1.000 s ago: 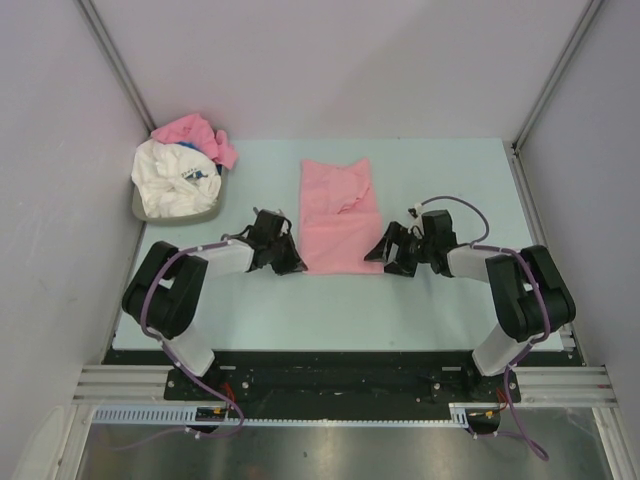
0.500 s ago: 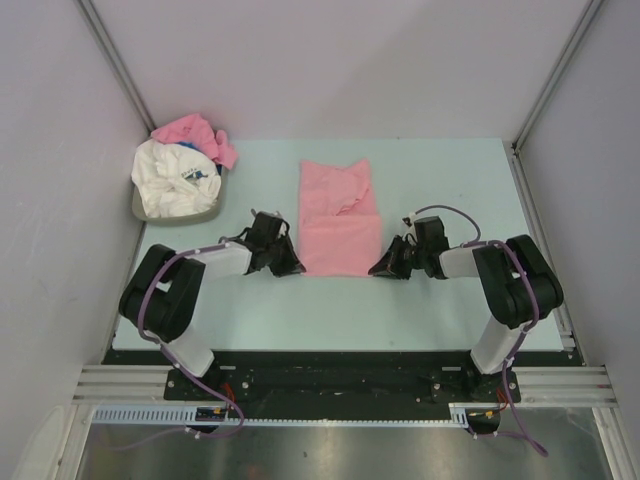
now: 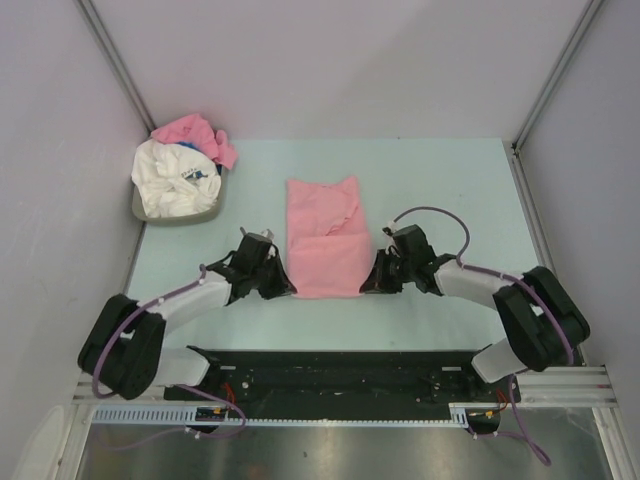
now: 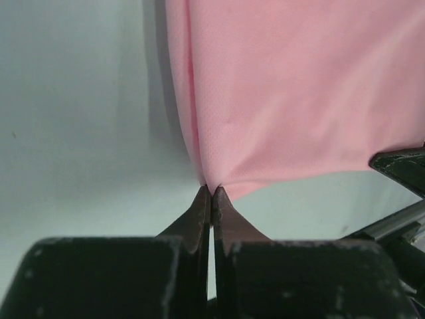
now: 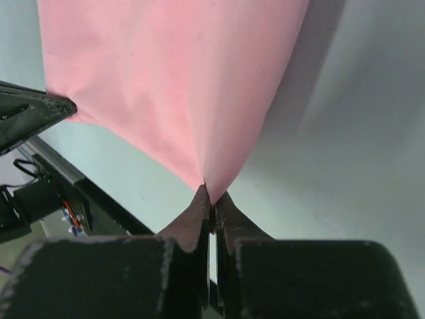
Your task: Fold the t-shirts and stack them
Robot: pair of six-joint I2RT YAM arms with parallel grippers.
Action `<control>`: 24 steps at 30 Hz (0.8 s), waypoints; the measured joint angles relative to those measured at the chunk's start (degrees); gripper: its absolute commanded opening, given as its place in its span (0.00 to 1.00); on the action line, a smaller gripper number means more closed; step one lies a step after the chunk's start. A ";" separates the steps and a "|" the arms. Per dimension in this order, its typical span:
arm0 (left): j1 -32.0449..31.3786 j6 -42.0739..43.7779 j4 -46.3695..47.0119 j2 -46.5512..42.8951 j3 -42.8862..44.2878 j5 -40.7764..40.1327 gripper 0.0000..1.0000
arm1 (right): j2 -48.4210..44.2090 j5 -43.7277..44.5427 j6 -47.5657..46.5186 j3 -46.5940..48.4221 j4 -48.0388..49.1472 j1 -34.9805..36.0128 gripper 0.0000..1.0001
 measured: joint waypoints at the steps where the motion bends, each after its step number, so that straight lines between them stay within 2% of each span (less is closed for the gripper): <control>1: -0.72 -0.04 -0.87 -2.21 -0.50 -0.28 0.00 | -1.68 1.14 0.02 -0.02 -1.09 1.31 0.00; 6: -2.36 -0.48 -4.98 -10.03 -0.74 -1.14 0.00 | -9.60 4.55 0.31 -0.15 -4.66 4.70 0.00; 9: -2.38 -0.46 -8.04 -11.63 0.76 -1.86 0.00 | -12.15 6.16 0.33 0.44 -5.86 4.66 0.00; 16: -2.16 0.09 -12.41 -10.23 11.04 -4.15 0.00 | -10.64 7.39 0.11 5.57 -7.76 1.55 0.00; 24: 0.09 0.61 -13.00 -2.62 21.59 -4.02 0.00 | -2.73 5.81 0.09 15.28 -7.02 -4.11 0.00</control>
